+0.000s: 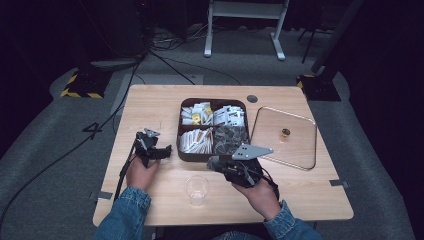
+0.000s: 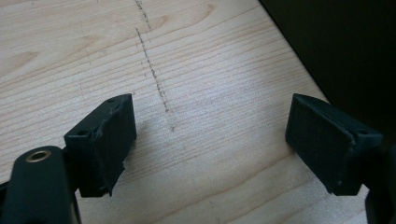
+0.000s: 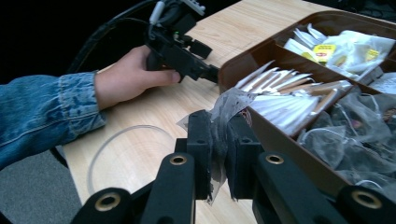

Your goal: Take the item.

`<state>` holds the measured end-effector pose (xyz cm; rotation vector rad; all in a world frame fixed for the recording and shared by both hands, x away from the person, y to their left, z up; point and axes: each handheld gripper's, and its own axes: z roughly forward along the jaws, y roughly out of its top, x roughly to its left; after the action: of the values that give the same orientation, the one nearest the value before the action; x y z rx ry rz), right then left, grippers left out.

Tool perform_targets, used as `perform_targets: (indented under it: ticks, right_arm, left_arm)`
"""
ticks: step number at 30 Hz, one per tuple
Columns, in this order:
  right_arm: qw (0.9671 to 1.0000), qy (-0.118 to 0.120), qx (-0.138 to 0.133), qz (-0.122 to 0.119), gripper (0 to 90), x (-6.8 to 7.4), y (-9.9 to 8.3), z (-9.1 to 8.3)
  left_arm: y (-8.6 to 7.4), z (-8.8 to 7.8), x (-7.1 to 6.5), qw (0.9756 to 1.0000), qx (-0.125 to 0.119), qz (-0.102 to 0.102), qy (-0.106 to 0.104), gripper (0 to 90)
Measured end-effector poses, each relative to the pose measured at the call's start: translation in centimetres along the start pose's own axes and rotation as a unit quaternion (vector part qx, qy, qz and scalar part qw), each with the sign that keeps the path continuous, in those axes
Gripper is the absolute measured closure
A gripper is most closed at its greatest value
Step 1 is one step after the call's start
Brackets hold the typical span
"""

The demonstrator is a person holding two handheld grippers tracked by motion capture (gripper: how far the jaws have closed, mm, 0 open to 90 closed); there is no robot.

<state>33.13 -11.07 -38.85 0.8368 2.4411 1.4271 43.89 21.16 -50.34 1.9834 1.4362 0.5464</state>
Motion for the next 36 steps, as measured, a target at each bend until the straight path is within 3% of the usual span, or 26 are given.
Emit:
perform_targets:
  ticks: [14,31,36]
  right_arm:
    - [0.9984,0.043,0.015,-0.035,81.3,3.0,-0.6,0.8]
    - [0.9953,0.069,0.049,-0.047,81.0,4.3,-1.1,2.7]
    - [0.9949,0.078,0.048,-0.043,71.8,4.3,-1.2,2.8]
  left_arm:
    - [0.0,0.0,0.0,1.0000,0.000,0.001,0.000,16.8]
    - [0.0,0.0,0.0,1.0000,0.000,0.000,0.000,16.8]
    - [0.0,0.0,0.0,1.0000,0.000,0.000,0.000,16.8]
